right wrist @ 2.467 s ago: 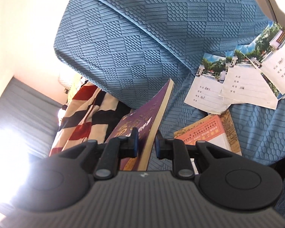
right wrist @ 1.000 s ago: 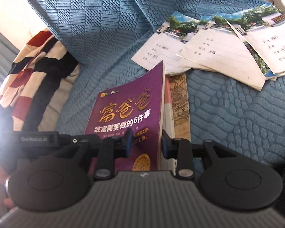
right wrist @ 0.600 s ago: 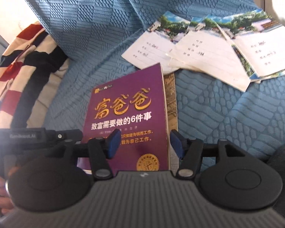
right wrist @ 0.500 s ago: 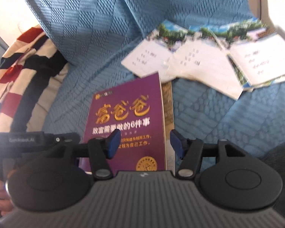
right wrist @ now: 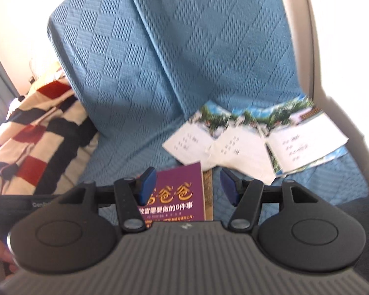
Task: Organize objects
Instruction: 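Open the left tool and withdraw from the purple book, then move both tools toward the white photo envelopes on the cushion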
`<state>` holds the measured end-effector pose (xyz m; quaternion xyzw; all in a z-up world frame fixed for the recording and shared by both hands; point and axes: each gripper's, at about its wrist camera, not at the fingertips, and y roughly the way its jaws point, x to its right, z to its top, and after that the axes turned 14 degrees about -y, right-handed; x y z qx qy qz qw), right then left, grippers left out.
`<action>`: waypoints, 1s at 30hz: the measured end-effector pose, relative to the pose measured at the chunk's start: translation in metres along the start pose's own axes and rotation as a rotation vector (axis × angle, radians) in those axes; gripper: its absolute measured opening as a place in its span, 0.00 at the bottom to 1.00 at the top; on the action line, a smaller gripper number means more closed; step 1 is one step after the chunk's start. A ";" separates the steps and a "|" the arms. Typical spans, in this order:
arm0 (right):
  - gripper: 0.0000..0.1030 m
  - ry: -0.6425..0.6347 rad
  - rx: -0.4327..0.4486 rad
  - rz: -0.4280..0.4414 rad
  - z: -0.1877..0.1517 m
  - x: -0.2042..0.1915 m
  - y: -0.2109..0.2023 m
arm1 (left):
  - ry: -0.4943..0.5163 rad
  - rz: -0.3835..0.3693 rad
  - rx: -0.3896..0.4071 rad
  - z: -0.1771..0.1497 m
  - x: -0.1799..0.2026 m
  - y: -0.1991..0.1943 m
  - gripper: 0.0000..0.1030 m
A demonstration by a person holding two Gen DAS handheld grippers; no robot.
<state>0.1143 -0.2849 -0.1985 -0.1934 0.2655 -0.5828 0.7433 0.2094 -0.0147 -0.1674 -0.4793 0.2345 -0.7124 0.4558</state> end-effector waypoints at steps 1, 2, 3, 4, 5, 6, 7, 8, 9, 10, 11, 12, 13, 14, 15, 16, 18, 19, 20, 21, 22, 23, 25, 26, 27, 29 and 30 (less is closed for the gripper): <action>0.59 -0.002 0.009 -0.005 0.001 -0.001 -0.005 | 0.008 -0.002 0.008 0.000 0.004 -0.004 0.28; 0.59 -0.005 0.017 -0.011 0.002 -0.002 -0.012 | 0.015 -0.005 0.015 -0.001 0.009 -0.007 0.28; 0.59 -0.010 0.026 -0.018 0.003 -0.003 -0.017 | 0.021 -0.009 0.020 -0.002 0.013 -0.011 0.28; 0.59 -0.016 0.033 -0.025 0.003 -0.004 -0.022 | 0.026 -0.015 0.024 -0.003 0.017 -0.014 0.28; 0.59 -0.022 0.037 -0.031 0.003 -0.006 -0.027 | 0.029 -0.021 0.025 -0.003 0.021 -0.017 0.28; 0.59 -0.024 0.043 -0.034 0.003 -0.007 -0.031 | 0.030 -0.025 0.025 -0.004 0.024 -0.021 0.28; 0.59 -0.023 0.048 -0.037 0.002 -0.007 -0.036 | 0.032 -0.031 0.026 -0.005 0.027 -0.024 0.28; 0.59 -0.024 0.053 -0.040 0.002 -0.008 -0.041 | 0.037 -0.033 0.027 -0.006 0.031 -0.027 0.28; 0.59 -0.027 0.057 -0.041 0.002 -0.010 -0.045 | 0.043 -0.033 0.029 -0.007 0.035 -0.029 0.28; 0.59 -0.032 0.062 -0.042 0.001 -0.010 -0.049 | 0.049 -0.035 0.033 -0.008 0.038 -0.031 0.28; 0.59 -0.035 0.067 -0.044 0.001 -0.011 -0.052 | 0.054 -0.036 0.036 -0.010 0.042 -0.033 0.28; 0.59 -0.037 0.072 -0.047 0.001 -0.012 -0.055 | 0.058 -0.039 0.037 -0.011 0.045 -0.035 0.28; 0.59 -0.039 0.076 -0.049 0.002 -0.012 -0.058 | 0.060 -0.045 0.037 -0.012 0.048 -0.036 0.28; 0.59 -0.041 0.080 -0.051 0.002 -0.013 -0.062 | 0.063 -0.047 0.037 -0.013 0.051 -0.038 0.28; 0.59 -0.042 0.084 -0.055 0.002 -0.013 -0.065 | 0.068 -0.048 0.040 -0.015 0.054 -0.039 0.28; 0.59 -0.044 0.089 -0.060 0.002 -0.013 -0.068 | 0.071 -0.049 0.042 -0.017 0.058 -0.040 0.28; 0.59 -0.044 0.096 -0.066 0.001 -0.012 -0.074 | 0.083 -0.055 0.042 -0.020 0.065 -0.042 0.28; 0.59 -0.044 0.098 -0.069 0.001 -0.011 -0.076 | 0.089 -0.057 0.041 -0.022 0.069 -0.042 0.28; 0.59 -0.044 0.100 -0.072 0.000 -0.011 -0.079 | 0.094 -0.058 0.041 -0.024 0.072 -0.042 0.28; 0.59 -0.044 0.102 -0.076 0.000 -0.010 -0.082 | 0.100 -0.061 0.040 -0.026 0.076 -0.042 0.28; 0.59 -0.043 0.104 -0.080 -0.001 -0.008 -0.084 | 0.106 -0.064 0.038 -0.027 0.080 -0.041 0.28; 0.59 -0.042 0.106 -0.085 -0.001 -0.006 -0.087 | 0.110 -0.067 0.036 -0.029 0.084 -0.041 0.28; 0.59 -0.036 0.109 -0.094 -0.002 -0.002 -0.092 | 0.120 -0.076 0.030 -0.033 0.092 -0.041 0.28; 0.59 -0.033 0.109 -0.100 -0.003 -0.001 -0.094 | 0.128 -0.077 0.027 -0.035 0.096 -0.040 0.28; 0.59 -0.031 0.108 -0.107 -0.003 0.001 -0.096 | 0.133 -0.081 0.025 -0.037 0.101 -0.039 0.28; 0.59 -0.035 0.114 -0.122 -0.003 0.003 -0.102 | 0.137 -0.096 0.018 -0.040 0.108 -0.039 0.29; 0.59 -0.040 0.119 -0.133 -0.003 0.003 -0.106 | 0.142 -0.099 0.017 -0.041 0.112 -0.038 0.29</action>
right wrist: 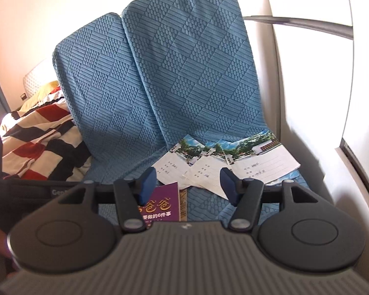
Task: Organize objects
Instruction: 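Move both tools toward the white photo envelopes on the cushion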
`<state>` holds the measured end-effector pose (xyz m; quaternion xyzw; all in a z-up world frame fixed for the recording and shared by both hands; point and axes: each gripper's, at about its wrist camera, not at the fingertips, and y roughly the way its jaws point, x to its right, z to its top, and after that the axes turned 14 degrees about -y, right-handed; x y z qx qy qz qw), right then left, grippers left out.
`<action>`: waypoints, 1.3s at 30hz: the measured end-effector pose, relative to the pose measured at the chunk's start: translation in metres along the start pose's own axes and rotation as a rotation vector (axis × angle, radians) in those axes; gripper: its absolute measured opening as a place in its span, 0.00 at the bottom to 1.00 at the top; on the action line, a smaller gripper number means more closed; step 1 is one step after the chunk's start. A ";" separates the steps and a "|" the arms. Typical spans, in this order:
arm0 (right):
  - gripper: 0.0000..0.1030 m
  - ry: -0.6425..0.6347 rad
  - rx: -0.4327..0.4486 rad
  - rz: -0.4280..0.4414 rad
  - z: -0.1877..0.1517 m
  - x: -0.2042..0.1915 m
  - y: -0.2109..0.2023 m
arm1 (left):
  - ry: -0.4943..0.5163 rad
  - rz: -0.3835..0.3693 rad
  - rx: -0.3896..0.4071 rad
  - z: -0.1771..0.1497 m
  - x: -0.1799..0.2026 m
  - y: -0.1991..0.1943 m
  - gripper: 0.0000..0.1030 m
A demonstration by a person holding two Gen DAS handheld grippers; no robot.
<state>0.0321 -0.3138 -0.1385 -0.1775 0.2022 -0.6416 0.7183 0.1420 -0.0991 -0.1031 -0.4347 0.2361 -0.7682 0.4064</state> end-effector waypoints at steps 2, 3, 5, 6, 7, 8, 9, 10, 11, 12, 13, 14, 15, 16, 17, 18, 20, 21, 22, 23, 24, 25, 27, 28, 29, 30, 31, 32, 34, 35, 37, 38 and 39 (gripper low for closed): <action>0.59 0.001 0.010 -0.017 0.001 0.004 -0.007 | 0.013 -0.004 0.000 -0.002 0.008 0.002 0.29; 0.59 0.003 0.015 -0.024 0.001 0.006 -0.010 | 0.017 -0.008 -0.005 -0.003 0.011 0.004 0.29; 0.60 -0.001 0.024 -0.042 0.001 0.010 -0.015 | 0.025 -0.017 -0.015 -0.006 0.019 0.007 0.29; 0.60 -0.004 0.026 -0.052 0.001 0.012 -0.017 | 0.028 -0.023 -0.020 -0.008 0.023 0.009 0.29; 0.60 -0.002 0.027 -0.059 0.000 0.015 -0.019 | 0.032 -0.029 -0.024 -0.009 0.026 0.011 0.29; 0.60 0.003 0.027 -0.064 0.000 0.018 -0.021 | 0.037 -0.033 -0.027 -0.010 0.030 0.013 0.29; 0.60 0.007 0.025 -0.071 -0.001 0.021 -0.022 | 0.040 -0.038 -0.031 -0.012 0.034 0.015 0.29; 0.60 0.010 0.025 -0.079 -0.002 0.025 -0.024 | 0.043 -0.044 -0.035 -0.012 0.037 0.016 0.29; 0.60 0.014 0.025 -0.086 -0.004 0.028 -0.026 | 0.045 -0.048 -0.040 -0.013 0.041 0.018 0.29; 0.60 0.019 0.023 -0.093 -0.004 0.032 -0.027 | 0.049 -0.052 -0.045 -0.013 0.044 0.021 0.29; 0.60 0.025 0.022 -0.102 -0.005 0.035 -0.027 | 0.051 -0.056 -0.048 -0.014 0.047 0.023 0.29; 0.60 0.029 0.021 -0.110 -0.007 0.039 -0.028 | 0.050 -0.058 -0.050 -0.014 0.050 0.026 0.29; 0.60 0.035 0.018 -0.118 -0.008 0.043 -0.027 | 0.047 -0.063 -0.054 -0.014 0.052 0.030 0.29; 0.60 0.043 0.014 -0.125 -0.009 0.046 -0.026 | 0.044 -0.069 -0.064 -0.013 0.053 0.034 0.29; 0.60 0.053 0.011 -0.129 -0.011 0.050 -0.025 | 0.041 -0.073 -0.075 -0.013 0.055 0.039 0.29; 0.60 0.065 0.007 -0.133 -0.013 0.054 -0.023 | 0.036 -0.074 -0.081 -0.012 0.056 0.043 0.29; 0.60 0.081 0.000 -0.141 -0.016 0.061 -0.019 | 0.033 -0.067 -0.088 -0.009 0.057 0.050 0.29; 0.60 0.087 -0.003 -0.145 -0.017 0.064 -0.017 | 0.030 -0.066 -0.093 -0.008 0.057 0.054 0.29; 0.60 0.091 -0.006 -0.147 -0.019 0.066 -0.014 | 0.030 -0.066 -0.096 -0.006 0.057 0.058 0.29; 0.60 0.096 -0.010 -0.148 -0.019 0.069 -0.010 | 0.032 -0.066 -0.100 -0.005 0.058 0.062 0.29; 0.60 0.101 -0.017 -0.147 -0.020 0.072 -0.006 | 0.033 -0.064 -0.104 -0.004 0.058 0.067 0.29; 0.60 0.105 -0.023 -0.146 -0.021 0.074 -0.001 | 0.032 -0.061 -0.110 -0.002 0.058 0.072 0.29; 0.60 0.110 -0.031 -0.145 -0.022 0.079 0.009 | 0.029 -0.055 -0.125 0.001 0.058 0.083 0.29; 0.60 0.115 -0.039 -0.145 -0.023 0.081 0.014 | 0.024 -0.054 -0.133 0.003 0.057 0.090 0.29; 0.60 0.121 -0.048 -0.144 -0.024 0.084 0.020 | 0.018 -0.052 -0.140 0.005 0.056 0.096 0.29; 0.60 0.126 -0.057 -0.146 -0.024 0.087 0.026 | 0.011 -0.051 -0.147 0.007 0.055 0.103 0.29; 0.60 0.131 -0.065 -0.147 -0.025 0.090 0.031 | 0.003 -0.049 -0.155 0.010 0.054 0.110 0.29; 0.60 0.135 -0.074 -0.147 -0.026 0.093 0.037 | -0.006 -0.049 -0.165 0.012 0.052 0.117 0.29; 0.60 0.144 -0.088 -0.151 -0.026 0.098 0.048 | -0.030 -0.059 -0.189 0.017 0.049 0.132 0.29; 0.60 0.148 -0.095 -0.151 -0.026 0.100 0.054 | -0.045 -0.067 -0.201 0.018 0.047 0.139 0.29; 0.60 0.161 -0.109 -0.150 -0.026 0.106 0.066 | -0.065 -0.071 -0.219 0.023 0.044 0.153 0.29; 0.60 0.168 -0.113 -0.151 -0.026 0.109 0.072 | -0.073 -0.073 -0.227 0.025 0.042 0.161 0.29; 0.60 0.173 -0.116 -0.151 -0.026 0.112 0.079 | -0.079 -0.074 -0.236 0.027 0.041 0.168 0.29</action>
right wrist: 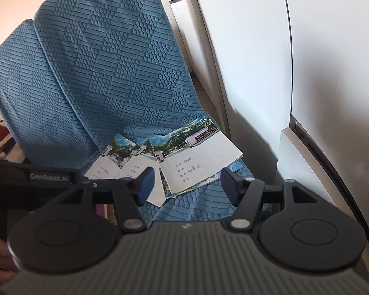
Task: Organize objects
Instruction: 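Move both tools toward the white photo envelopes on the cushion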
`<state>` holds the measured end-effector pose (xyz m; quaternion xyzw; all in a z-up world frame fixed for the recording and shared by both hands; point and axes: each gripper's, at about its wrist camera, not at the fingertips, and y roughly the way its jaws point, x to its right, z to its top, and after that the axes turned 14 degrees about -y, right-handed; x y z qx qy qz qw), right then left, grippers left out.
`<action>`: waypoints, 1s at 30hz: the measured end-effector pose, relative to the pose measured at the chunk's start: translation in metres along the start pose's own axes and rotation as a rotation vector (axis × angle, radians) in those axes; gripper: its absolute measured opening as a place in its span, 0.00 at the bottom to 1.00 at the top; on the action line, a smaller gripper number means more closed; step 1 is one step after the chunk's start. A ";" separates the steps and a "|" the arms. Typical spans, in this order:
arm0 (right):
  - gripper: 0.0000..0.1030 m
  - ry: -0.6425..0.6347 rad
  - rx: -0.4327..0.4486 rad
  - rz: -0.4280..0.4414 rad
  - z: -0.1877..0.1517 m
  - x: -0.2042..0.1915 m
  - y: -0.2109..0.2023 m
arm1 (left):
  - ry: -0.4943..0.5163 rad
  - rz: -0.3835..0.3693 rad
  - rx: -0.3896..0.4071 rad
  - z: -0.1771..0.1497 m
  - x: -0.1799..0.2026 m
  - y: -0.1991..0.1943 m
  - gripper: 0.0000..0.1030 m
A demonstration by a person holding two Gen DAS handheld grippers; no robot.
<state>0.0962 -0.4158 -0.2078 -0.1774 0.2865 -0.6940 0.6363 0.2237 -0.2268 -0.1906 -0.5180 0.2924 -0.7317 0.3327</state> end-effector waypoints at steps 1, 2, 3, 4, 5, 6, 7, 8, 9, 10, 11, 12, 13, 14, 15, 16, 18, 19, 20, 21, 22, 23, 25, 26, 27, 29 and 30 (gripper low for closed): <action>0.60 0.005 -0.006 0.001 0.001 0.001 0.007 | -0.003 -0.001 -0.005 0.004 -0.002 0.007 0.29; 0.60 0.011 -0.014 0.001 0.003 0.003 0.014 | -0.005 0.002 -0.011 0.007 -0.003 0.013 0.29; 0.60 0.016 -0.022 0.000 0.005 0.004 0.022 | -0.009 0.006 -0.018 0.011 -0.005 0.020 0.29; 0.60 0.021 -0.032 -0.003 0.006 0.006 0.029 | -0.013 0.008 -0.026 0.015 -0.006 0.027 0.29; 0.60 0.025 -0.037 -0.005 0.006 0.007 0.035 | -0.018 0.008 -0.036 0.018 -0.008 0.034 0.29; 0.60 0.029 -0.044 -0.006 0.007 0.008 0.042 | -0.024 0.008 -0.045 0.022 -0.010 0.041 0.29; 0.60 0.032 -0.051 -0.006 0.008 0.009 0.048 | -0.030 0.007 -0.053 0.025 -0.013 0.047 0.29; 0.60 0.036 -0.059 -0.005 0.008 0.011 0.054 | -0.035 0.006 -0.062 0.027 -0.014 0.054 0.29; 0.60 0.038 -0.067 -0.005 0.008 0.011 0.061 | -0.039 0.003 -0.071 0.030 -0.015 0.060 0.29; 0.60 0.040 -0.076 -0.004 0.008 0.012 0.067 | -0.043 -0.001 -0.081 0.032 -0.017 0.066 0.29; 0.60 0.043 -0.085 -0.003 0.008 0.013 0.073 | -0.050 -0.005 -0.093 0.034 -0.019 0.072 0.29; 0.60 0.047 -0.096 -0.002 0.008 0.014 0.079 | -0.059 -0.010 -0.106 0.036 -0.020 0.078 0.29; 0.60 0.052 -0.107 0.000 0.006 0.016 0.085 | -0.065 -0.015 -0.118 0.037 -0.022 0.085 0.29; 0.60 0.057 -0.119 0.002 0.006 0.017 0.091 | -0.067 -0.015 -0.128 0.039 -0.023 0.091 0.29; 0.60 0.063 -0.129 0.004 0.005 0.018 0.097 | -0.071 -0.011 -0.137 0.040 -0.024 0.097 0.29; 0.59 0.069 -0.138 0.006 0.004 0.019 0.102 | -0.076 -0.010 -0.145 0.041 -0.026 0.102 0.29; 0.59 0.077 -0.154 0.006 0.003 0.020 0.111 | -0.088 -0.011 -0.159 0.045 -0.029 0.112 0.29; 0.59 0.077 -0.161 0.003 0.002 0.021 0.116 | -0.094 -0.011 -0.165 0.046 -0.031 0.116 0.29; 0.59 0.080 -0.167 0.001 0.002 0.022 0.122 | -0.098 -0.011 -0.173 0.048 -0.032 0.120 0.29; 0.57 0.085 -0.172 0.000 0.001 0.023 0.126 | -0.100 -0.013 -0.180 0.049 -0.034 0.125 0.29; 0.56 0.092 -0.178 -0.001 0.000 0.025 0.130 | -0.099 -0.015 -0.189 0.050 -0.034 0.129 0.29; 0.55 0.101 -0.188 0.000 0.000 0.026 0.134 | -0.099 -0.017 -0.199 0.051 -0.035 0.133 0.29; 0.42 0.113 -0.202 0.003 -0.003 0.028 0.144 | -0.105 -0.024 -0.215 0.052 -0.037 0.141 0.27; 0.39 0.117 -0.211 0.005 -0.004 0.028 0.148 | -0.109 -0.021 -0.221 0.053 -0.038 0.145 0.25; 0.29 0.126 -0.217 0.013 -0.005 0.029 0.153 | -0.114 -0.017 -0.227 0.053 -0.040 0.149 0.25; 0.20 0.159 -0.226 0.037 -0.006 0.032 0.162 | -0.127 -0.014 -0.242 0.055 -0.043 0.155 0.24; 0.18 0.170 -0.229 0.050 -0.007 0.032 0.166 | -0.134 -0.010 -0.249 0.056 -0.045 0.158 0.24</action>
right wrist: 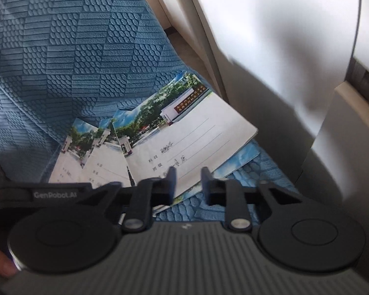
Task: Organize objects
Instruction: 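Move both tools toward the white photo envelopes on the cushion, then close the left tool on the edge of a white photo envelope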
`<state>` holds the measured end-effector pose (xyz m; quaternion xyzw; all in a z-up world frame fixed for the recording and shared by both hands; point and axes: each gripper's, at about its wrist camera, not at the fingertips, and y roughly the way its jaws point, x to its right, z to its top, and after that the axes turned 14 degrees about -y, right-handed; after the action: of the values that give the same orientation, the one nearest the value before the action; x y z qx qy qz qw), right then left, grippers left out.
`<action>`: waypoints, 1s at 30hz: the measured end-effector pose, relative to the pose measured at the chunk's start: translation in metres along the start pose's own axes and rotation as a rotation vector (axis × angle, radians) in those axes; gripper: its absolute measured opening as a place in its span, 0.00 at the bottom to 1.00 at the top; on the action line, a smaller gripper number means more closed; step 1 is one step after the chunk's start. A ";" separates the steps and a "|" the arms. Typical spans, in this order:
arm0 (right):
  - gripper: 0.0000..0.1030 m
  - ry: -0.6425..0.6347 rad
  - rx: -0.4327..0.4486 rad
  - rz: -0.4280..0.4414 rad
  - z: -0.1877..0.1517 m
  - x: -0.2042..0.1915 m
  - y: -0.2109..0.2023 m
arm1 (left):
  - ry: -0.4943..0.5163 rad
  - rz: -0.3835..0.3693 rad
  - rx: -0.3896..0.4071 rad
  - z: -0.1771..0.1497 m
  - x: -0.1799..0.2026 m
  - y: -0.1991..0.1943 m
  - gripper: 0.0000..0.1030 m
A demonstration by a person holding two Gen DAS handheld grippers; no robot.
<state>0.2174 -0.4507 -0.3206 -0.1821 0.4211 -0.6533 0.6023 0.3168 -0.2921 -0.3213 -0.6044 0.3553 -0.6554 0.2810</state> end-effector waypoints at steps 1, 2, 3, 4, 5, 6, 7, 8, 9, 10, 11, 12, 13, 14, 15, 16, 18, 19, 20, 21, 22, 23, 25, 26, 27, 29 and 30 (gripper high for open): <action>0.16 0.008 -0.010 0.014 0.000 0.000 0.005 | -0.008 0.008 -0.007 0.001 -0.002 0.002 0.23; 0.16 0.020 -0.019 0.025 0.001 0.001 0.009 | -0.014 0.016 -0.014 0.003 -0.003 0.005 0.23; 0.16 0.028 -0.026 0.031 0.001 0.001 0.013 | -0.020 0.021 -0.018 0.003 -0.004 0.006 0.23; 0.16 0.033 -0.037 0.034 0.000 0.000 0.017 | -0.028 0.023 -0.022 0.004 -0.005 0.008 0.22; 0.15 0.037 -0.048 0.031 -0.001 0.000 0.022 | -0.033 0.014 -0.024 0.005 -0.005 0.009 0.22; 0.15 0.041 -0.057 0.027 -0.002 -0.001 0.025 | -0.036 0.007 -0.028 0.005 -0.005 0.009 0.22; 0.15 0.045 -0.064 0.025 -0.002 -0.001 0.028 | -0.040 -0.001 -0.030 0.006 -0.004 0.010 0.22; 0.15 0.047 -0.072 0.025 -0.003 -0.002 0.030 | -0.049 -0.012 -0.033 0.007 -0.004 0.012 0.22; 0.15 0.051 -0.081 0.026 -0.004 -0.003 0.033 | -0.061 -0.023 -0.042 0.008 -0.006 0.014 0.22; 0.15 0.059 -0.095 0.026 -0.006 -0.002 0.037 | -0.074 -0.035 -0.051 0.009 -0.007 0.015 0.22; 0.14 0.072 -0.107 0.022 -0.007 -0.001 0.039 | -0.085 -0.046 -0.059 0.010 -0.009 0.017 0.23; 0.14 0.074 -0.100 0.017 -0.008 -0.001 0.039 | -0.096 -0.059 -0.061 0.011 -0.011 0.017 0.23; 0.13 0.069 -0.102 0.010 -0.008 -0.002 0.039 | -0.111 -0.076 -0.068 0.012 -0.014 0.018 0.23; 0.13 0.064 -0.104 0.007 -0.010 -0.004 0.039 | -0.135 -0.100 -0.077 0.013 -0.017 0.018 0.23; 0.14 0.058 -0.102 0.008 -0.011 -0.006 0.039 | -0.159 -0.129 -0.085 0.014 -0.021 0.019 0.23; 0.14 0.054 -0.101 0.011 -0.012 -0.007 0.039 | -0.170 -0.158 -0.091 0.014 -0.022 0.018 0.23; 0.14 0.059 -0.100 0.018 -0.011 -0.005 0.039 | -0.171 -0.198 -0.095 0.014 -0.022 0.017 0.23; 0.13 0.068 -0.098 0.021 -0.011 -0.004 0.039 | -0.174 -0.207 -0.099 0.015 -0.022 0.017 0.23; 0.13 0.075 -0.095 0.025 -0.012 -0.003 0.040 | -0.175 -0.206 -0.104 0.015 -0.022 0.018 0.23; 0.12 0.078 -0.093 0.027 -0.011 -0.003 0.040 | -0.177 -0.202 -0.105 0.016 -0.022 0.019 0.23; 0.12 0.078 -0.091 0.029 -0.011 -0.003 0.041 | -0.179 -0.198 -0.105 0.017 -0.023 0.021 0.23; 0.12 0.080 -0.089 0.032 -0.011 -0.003 0.041 | -0.181 -0.198 -0.108 0.017 -0.024 0.022 0.23; 0.12 0.083 -0.087 0.037 -0.011 -0.003 0.043 | -0.194 -0.188 -0.114 0.019 -0.026 0.026 0.23; 0.12 0.085 -0.086 0.040 -0.011 -0.003 0.043 | -0.194 -0.181 -0.113 0.018 -0.028 0.026 0.23; 0.11 0.088 -0.085 0.043 -0.011 -0.003 0.043 | -0.195 -0.170 -0.109 0.018 -0.028 0.027 0.23; 0.10 0.091 -0.084 0.046 -0.011 -0.002 0.043 | -0.195 -0.157 -0.096 0.016 -0.030 0.028 0.22; 0.10 0.093 -0.083 0.048 -0.011 -0.001 0.043 | -0.199 -0.159 -0.092 0.016 -0.030 0.028 0.22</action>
<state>0.2363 -0.4424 -0.3600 -0.1662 0.4794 -0.6286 0.5894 0.3339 -0.2868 -0.3616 -0.7048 0.3063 -0.5955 0.2342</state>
